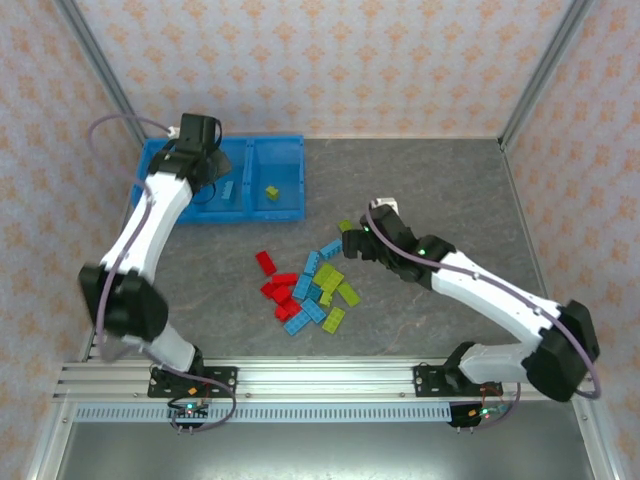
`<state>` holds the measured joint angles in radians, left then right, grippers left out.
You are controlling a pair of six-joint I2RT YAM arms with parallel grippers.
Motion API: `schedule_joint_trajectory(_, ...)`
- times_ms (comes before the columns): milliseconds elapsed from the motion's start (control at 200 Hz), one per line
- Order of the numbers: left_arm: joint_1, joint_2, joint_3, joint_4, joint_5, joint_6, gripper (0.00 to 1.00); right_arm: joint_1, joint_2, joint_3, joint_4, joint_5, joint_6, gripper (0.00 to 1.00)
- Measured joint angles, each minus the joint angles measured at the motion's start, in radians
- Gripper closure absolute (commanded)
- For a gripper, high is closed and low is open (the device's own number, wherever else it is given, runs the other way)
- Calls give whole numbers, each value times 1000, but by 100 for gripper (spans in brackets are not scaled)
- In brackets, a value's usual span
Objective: Sort the legos into containers by color
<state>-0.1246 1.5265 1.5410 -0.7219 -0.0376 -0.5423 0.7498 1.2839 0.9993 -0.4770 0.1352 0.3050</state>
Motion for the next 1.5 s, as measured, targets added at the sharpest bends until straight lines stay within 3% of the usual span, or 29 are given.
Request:
schedule_joint_trajectory(170, -219, -303, -145, 36, 69, 176, 64, -63, 246, 131, 29, 3, -29, 4)
schedule_joint_trajectory(255, -284, -393, -237, 39, 147, 289, 57, -100, 368, 196, 37, -8, -40, 6)
schedule_joint_trajectory(310, -292, -444, -311, 43, 206, 357, 51, -120, 451, 252, 30, -29, -48, 8)
schedule_joint_trajectory(405, -293, -521, -433, 40, 295, 460, 50, -144, 592, 367, 21, -66, -60, 10)
schedule_joint_trajectory(546, -293, -571, -480, 21, 329, 565, 48, -153, 720, 448, 21, -101, -63, 12)
schedule_joint_trajectory(716, -293, -595, -483, 21, 312, 631, 38, -153, 801, 465, 10, -122, -60, 33)
schedule_joint_trajectory(841, -293, -588, -484, 14, 289, 661, 28, -153, 801, 458, 15, -138, -50, 51)
schedule_joint_trajectory(941, -293, -588, -484, 11, 281, 678, 1, -153, 780, 432, 21, -138, -38, 67)
schedule_joint_trajectory(1056, -293, -593, -493, 12, 264, 679, 0, -153, 732, 411, 3, -130, -25, 77)
schedule_joint_trajectory(1226, -293, -623, -520, 13, 208, 678, 0, -146, 539, 385, 23, -107, -14, 74)
schedule_joint_trajectory(1356, -293, -674, -545, 24, 156, 674, 0, -91, 364, 359, 161, -66, -37, 72)
schedule_joint_trajectory(1501, -293, -695, -551, 42, 97, 670, 0, -18, 356, 382, 360, -87, -63, 72)
